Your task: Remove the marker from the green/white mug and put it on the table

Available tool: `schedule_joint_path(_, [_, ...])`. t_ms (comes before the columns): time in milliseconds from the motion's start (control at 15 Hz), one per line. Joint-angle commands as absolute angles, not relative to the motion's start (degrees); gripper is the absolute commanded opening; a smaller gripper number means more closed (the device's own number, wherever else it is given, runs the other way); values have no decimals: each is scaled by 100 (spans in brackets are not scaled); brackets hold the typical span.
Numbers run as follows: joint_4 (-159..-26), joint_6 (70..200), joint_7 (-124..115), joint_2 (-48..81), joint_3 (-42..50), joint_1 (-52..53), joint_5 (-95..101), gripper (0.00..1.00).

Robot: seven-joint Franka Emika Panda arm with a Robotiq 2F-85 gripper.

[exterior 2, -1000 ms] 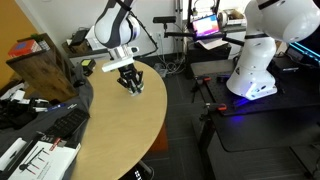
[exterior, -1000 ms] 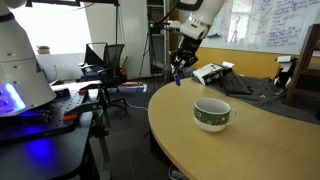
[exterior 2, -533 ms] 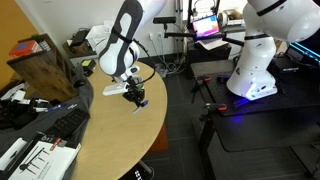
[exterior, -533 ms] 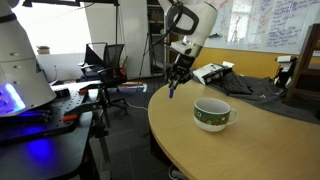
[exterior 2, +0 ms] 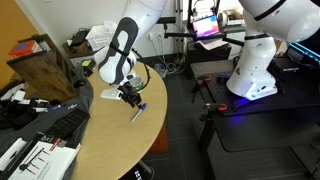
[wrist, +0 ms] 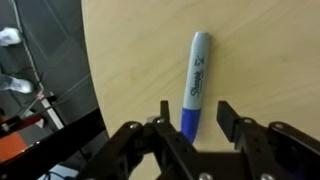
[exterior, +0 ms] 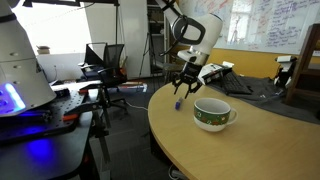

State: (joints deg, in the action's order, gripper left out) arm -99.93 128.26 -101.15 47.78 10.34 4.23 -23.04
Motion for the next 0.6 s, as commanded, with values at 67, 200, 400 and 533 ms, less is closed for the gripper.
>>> schedule_joint_path(67, [-10435, 12827, -9538, 4171, 983, 266, -1823, 94])
schedule_joint_path(200, [-10779, 12943, -8881, 3779, 926, 118, -1724, 100])
schedule_joint_path(400, [-11259, 12926, -7856, 3251, 909, -79, -1705, 100])
schedule_joint_path(533, [-11504, 12947, -7355, 3027, 966, -96, -1603, 100])
